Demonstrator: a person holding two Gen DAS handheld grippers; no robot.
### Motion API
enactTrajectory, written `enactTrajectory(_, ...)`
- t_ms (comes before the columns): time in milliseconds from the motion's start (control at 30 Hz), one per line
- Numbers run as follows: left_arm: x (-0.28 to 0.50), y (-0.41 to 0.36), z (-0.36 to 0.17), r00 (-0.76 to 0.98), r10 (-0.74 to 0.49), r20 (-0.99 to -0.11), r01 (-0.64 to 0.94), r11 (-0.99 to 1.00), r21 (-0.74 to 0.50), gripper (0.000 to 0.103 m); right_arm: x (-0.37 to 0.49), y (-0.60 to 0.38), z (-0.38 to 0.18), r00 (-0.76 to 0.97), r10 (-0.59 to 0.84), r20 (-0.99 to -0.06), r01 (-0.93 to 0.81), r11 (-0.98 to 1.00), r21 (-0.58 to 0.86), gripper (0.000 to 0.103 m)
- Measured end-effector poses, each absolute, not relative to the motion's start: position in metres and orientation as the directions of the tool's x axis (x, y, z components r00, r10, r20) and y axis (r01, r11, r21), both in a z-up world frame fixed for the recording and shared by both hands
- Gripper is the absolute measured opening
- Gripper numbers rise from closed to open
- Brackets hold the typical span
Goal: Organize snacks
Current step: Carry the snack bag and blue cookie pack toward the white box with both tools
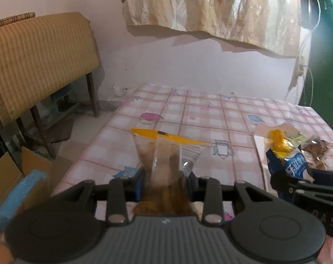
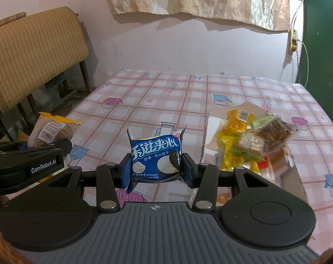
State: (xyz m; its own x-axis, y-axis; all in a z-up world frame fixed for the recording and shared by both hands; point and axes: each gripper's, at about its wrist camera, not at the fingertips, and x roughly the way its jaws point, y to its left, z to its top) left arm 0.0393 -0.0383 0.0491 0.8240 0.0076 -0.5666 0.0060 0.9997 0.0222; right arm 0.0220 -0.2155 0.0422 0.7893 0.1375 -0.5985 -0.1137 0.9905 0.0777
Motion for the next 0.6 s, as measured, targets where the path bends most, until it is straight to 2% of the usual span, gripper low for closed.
enactTrajectory(600, -0.008, -0.100, 0.056, 0.830, -0.110, -0.546, 0.144, 0.989, 0.018, 0.034, -0.046, -0.274, 0.064, 0.827, 0.061, -0.559, -0.017, 0.996, 0.082, 0.058)
